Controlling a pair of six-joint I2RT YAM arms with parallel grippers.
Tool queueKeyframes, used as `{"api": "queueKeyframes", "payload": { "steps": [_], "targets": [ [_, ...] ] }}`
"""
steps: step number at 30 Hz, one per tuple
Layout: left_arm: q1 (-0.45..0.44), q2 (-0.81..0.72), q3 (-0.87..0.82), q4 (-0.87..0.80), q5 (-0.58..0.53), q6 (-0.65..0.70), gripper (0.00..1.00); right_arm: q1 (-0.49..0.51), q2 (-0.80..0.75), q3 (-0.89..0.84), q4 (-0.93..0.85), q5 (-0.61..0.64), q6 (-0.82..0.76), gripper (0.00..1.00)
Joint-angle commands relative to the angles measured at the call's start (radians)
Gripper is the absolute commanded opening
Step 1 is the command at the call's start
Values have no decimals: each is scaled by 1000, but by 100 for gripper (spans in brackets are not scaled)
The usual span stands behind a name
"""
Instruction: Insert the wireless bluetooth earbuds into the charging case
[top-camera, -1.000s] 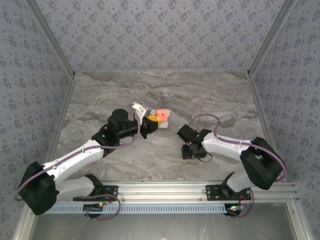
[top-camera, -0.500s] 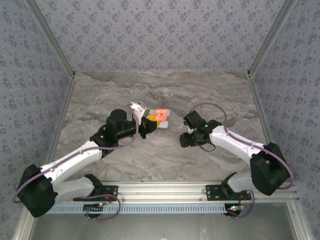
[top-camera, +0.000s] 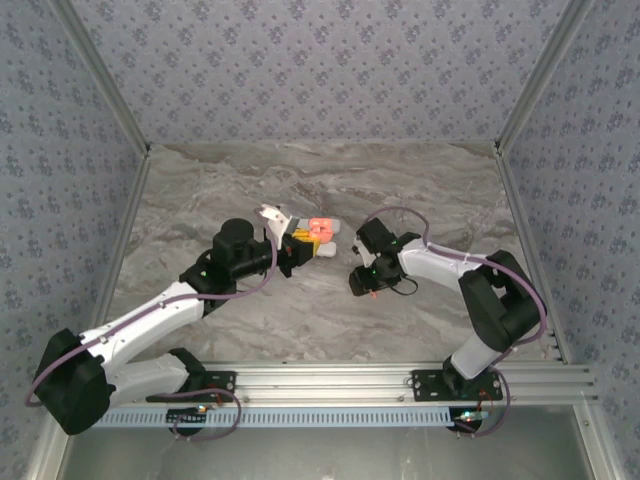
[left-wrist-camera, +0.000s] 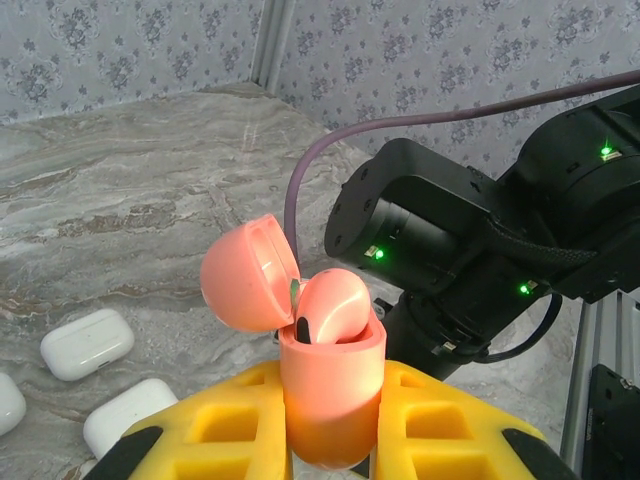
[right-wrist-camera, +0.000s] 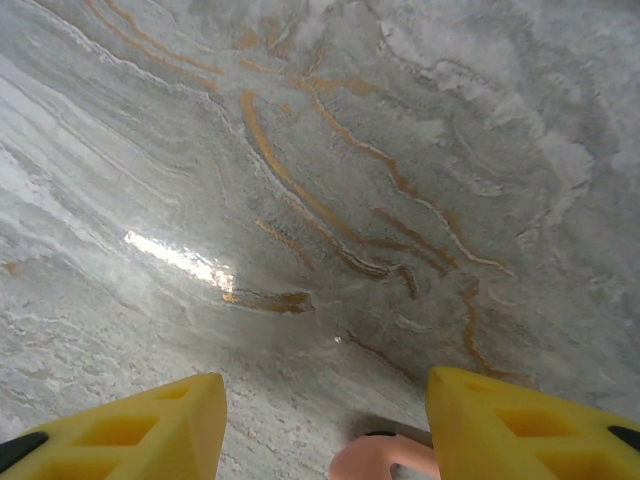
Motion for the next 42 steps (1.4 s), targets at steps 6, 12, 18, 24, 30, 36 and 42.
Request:
{"api": "queueKeyframes", "payload": {
  "steps": [6, 12, 18, 24, 30, 36, 42],
  "targets": [
    [-2, -13, 37, 2, -5, 25, 0, 31, -3, -2, -93, 9, 45, 58],
    [-2, -7, 38, 6, -1, 23, 0, 48, -41, -34, -145, 28, 92, 58],
    [-3, -6, 37, 7, 0, 20, 0, 69, -63, -52, -165, 27, 128, 58],
    [-3, -2, 40, 7, 2, 20, 0, 96, -76, -70, -163, -1, 154, 55],
    [-3, 3, 42, 4, 4, 19, 0, 94, -96, -29, -206, 59, 140, 54],
    [-3, -2, 42, -2, 2, 17, 0, 81, -54, 37, -245, 138, 97, 53],
    [-2, -13, 40, -11, -5, 19, 0, 80, 11, 59, -231, 134, 74, 50]
  ]
}}
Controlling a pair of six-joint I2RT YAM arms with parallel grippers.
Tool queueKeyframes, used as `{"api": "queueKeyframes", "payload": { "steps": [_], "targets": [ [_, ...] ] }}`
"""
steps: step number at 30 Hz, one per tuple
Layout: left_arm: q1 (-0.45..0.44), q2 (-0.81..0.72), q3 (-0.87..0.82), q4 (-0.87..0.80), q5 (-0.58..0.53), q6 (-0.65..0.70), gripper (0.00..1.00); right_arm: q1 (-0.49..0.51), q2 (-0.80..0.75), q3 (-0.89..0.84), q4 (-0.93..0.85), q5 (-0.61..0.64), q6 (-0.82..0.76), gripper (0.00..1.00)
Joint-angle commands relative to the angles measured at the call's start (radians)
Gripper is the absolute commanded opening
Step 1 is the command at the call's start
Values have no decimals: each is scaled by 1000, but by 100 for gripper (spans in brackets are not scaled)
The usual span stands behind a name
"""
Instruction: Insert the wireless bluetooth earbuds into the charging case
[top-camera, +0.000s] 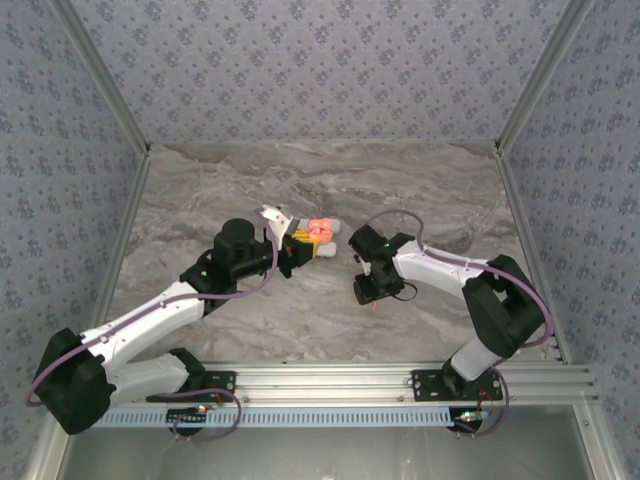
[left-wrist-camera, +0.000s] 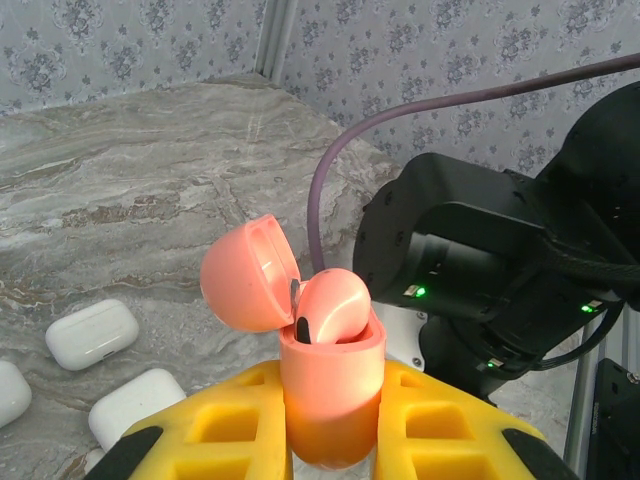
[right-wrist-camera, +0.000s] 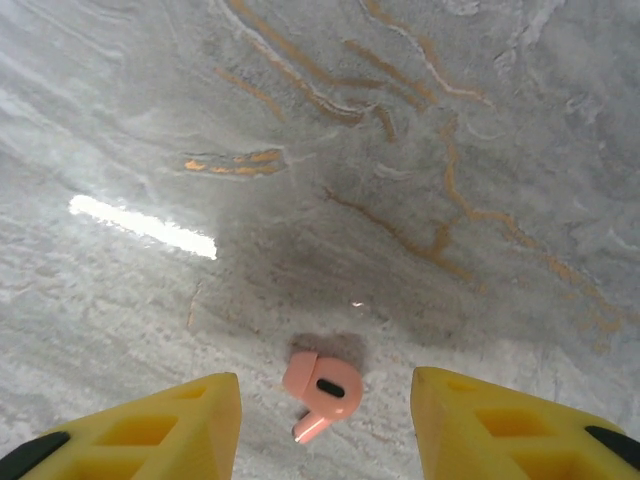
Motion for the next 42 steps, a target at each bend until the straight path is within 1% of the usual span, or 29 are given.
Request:
{"api": "queueKeyframes", "payload": {
  "steps": [1, 8, 15, 21, 26, 31, 36, 42],
  "targets": [
    [-3, -17, 40, 2, -3, 15, 0, -1, 35, 19, -24, 21, -21, 49],
    [-3, -18, 38, -3, -4, 17, 0, 14, 76, 22, -7, 19, -19, 43],
    [-2, -20, 39, -7, -7, 19, 0, 18, 93, 20, 11, 10, -16, 33],
    [-3, -17, 41, -7, -8, 21, 0, 20, 54, 24, -16, 23, -14, 28],
    [-3, -6, 47, -2, -3, 18, 0, 12, -52, 32, -52, 65, -9, 28],
    [-2, 25, 66, 22, 30, 6, 0, -15, -235, 76, -60, 107, -13, 27],
    [-2, 64, 90, 67, 72, -14, 0, -46, -393, 149, 4, 114, -43, 27],
    [-4, 98, 102, 130, 117, -40, 0, -53, -466, 245, 126, 106, -90, 27]
  ]
}}
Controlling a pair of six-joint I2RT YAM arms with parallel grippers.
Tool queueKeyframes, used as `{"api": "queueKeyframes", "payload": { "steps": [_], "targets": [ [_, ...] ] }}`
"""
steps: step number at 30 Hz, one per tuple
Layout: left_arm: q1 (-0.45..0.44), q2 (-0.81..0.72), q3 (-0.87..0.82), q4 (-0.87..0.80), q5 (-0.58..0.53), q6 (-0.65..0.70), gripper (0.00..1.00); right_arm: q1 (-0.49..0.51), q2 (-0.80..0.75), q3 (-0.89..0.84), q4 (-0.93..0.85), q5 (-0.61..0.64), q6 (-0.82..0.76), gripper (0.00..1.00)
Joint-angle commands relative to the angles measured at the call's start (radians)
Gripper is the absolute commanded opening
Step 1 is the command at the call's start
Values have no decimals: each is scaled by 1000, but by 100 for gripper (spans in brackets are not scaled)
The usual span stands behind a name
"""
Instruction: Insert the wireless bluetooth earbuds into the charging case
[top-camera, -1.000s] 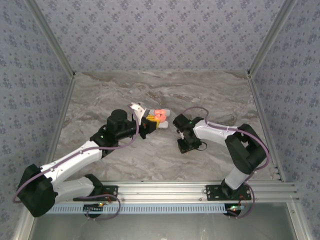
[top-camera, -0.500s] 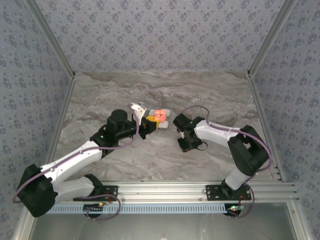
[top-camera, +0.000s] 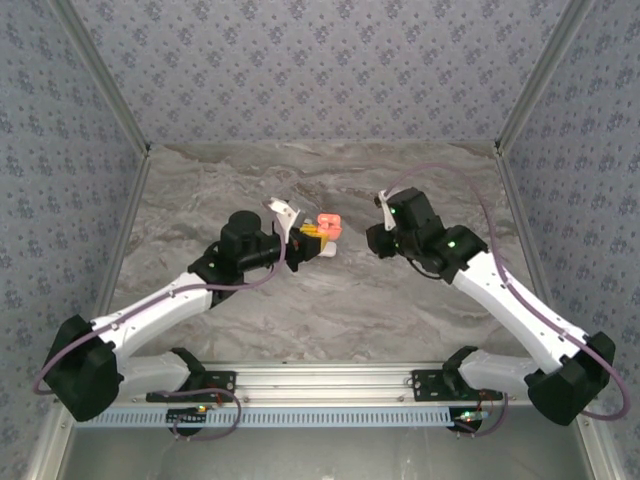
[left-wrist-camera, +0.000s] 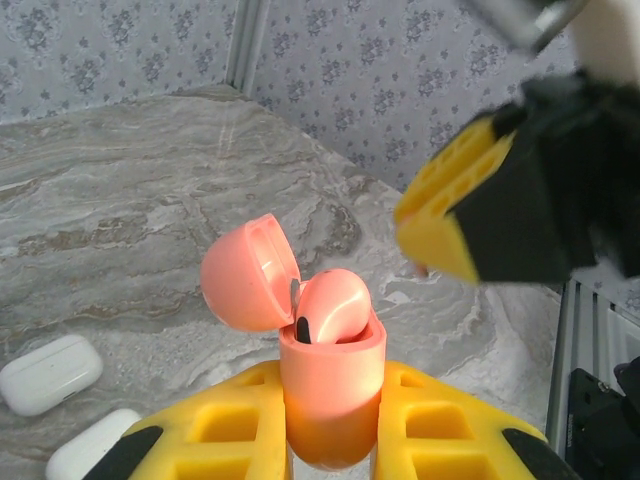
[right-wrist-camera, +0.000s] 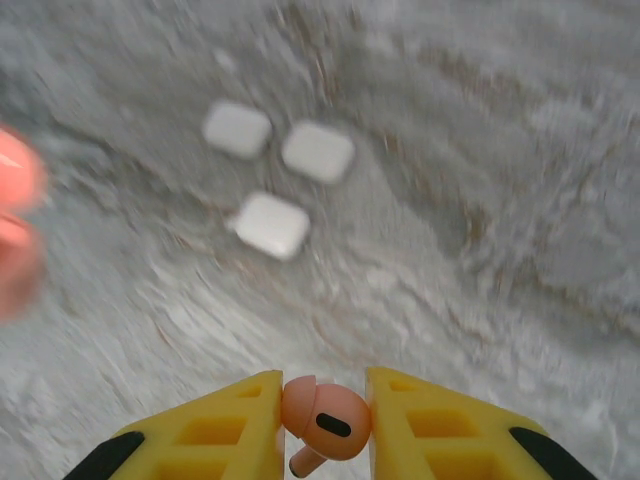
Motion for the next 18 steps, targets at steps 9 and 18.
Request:
{"api": "queueKeyframes", "payload": {
  "steps": [9, 18],
  "targets": [
    [-19, 44, 61, 114, 71, -26, 0, 46, 26, 157, 148, -15, -65, 27],
    [-25, 56, 63, 129, 65, -29, 0, 85, 66, 137, 133, -3, -44, 27]
  ]
}}
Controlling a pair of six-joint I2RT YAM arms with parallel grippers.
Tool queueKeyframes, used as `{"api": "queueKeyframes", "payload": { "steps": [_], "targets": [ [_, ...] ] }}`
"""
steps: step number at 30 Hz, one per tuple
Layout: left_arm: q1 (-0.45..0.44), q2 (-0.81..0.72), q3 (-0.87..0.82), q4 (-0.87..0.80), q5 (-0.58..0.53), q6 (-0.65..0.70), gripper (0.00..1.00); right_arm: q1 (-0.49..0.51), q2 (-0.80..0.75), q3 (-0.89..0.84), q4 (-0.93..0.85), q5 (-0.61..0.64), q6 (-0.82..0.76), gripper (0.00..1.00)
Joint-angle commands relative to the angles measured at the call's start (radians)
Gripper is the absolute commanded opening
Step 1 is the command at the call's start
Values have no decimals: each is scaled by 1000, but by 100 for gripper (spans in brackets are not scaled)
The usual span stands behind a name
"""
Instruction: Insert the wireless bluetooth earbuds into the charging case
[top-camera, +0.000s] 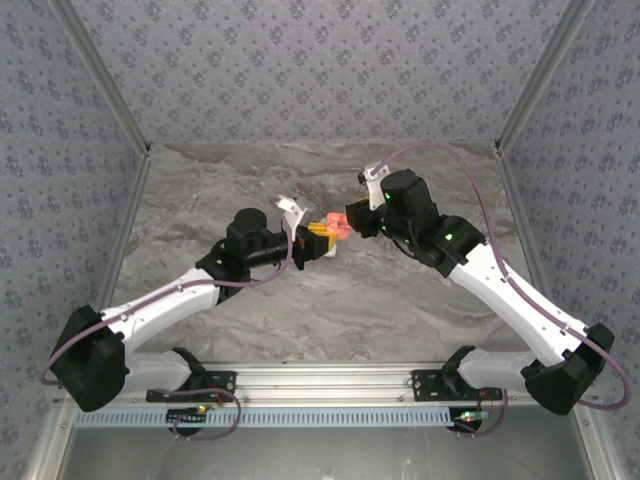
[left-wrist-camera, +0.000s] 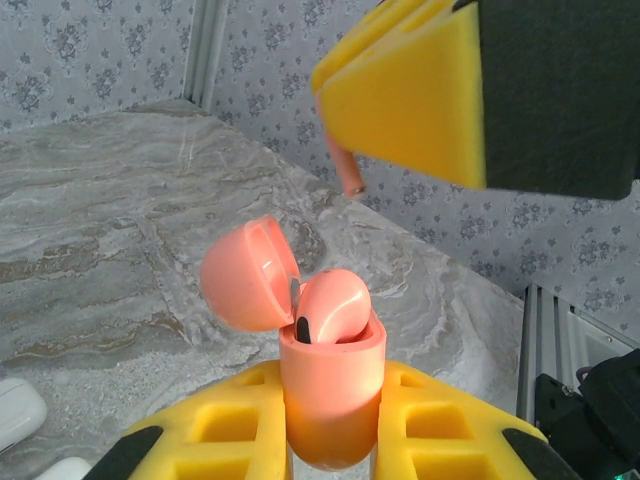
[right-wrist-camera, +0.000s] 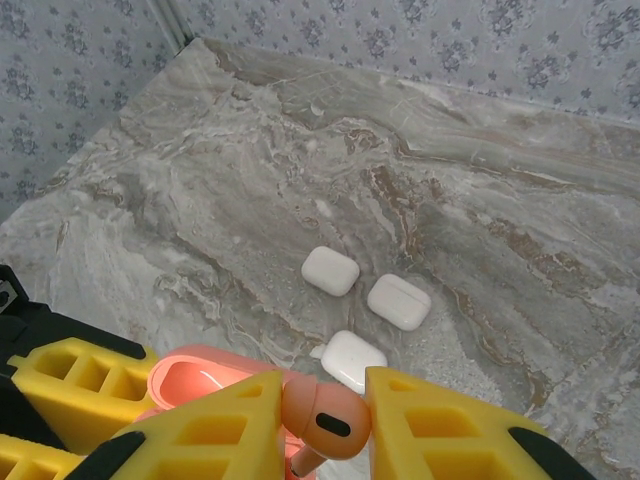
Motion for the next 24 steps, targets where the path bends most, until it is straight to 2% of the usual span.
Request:
{"api": "queueKeyframes", "payload": {
  "steps": [1, 16, 24],
  "targets": [
    [-6, 1, 40, 51, 14, -8, 0, 12, 2, -3, -7, 7, 6, 27],
    [-7, -6, 35, 49, 8, -8, 0, 33, 16, -68, -36, 16, 42, 27],
    [-6, -6, 37, 48, 5, -7, 0, 35, 15, -69, -32, -24, 65, 27]
  ]
}}
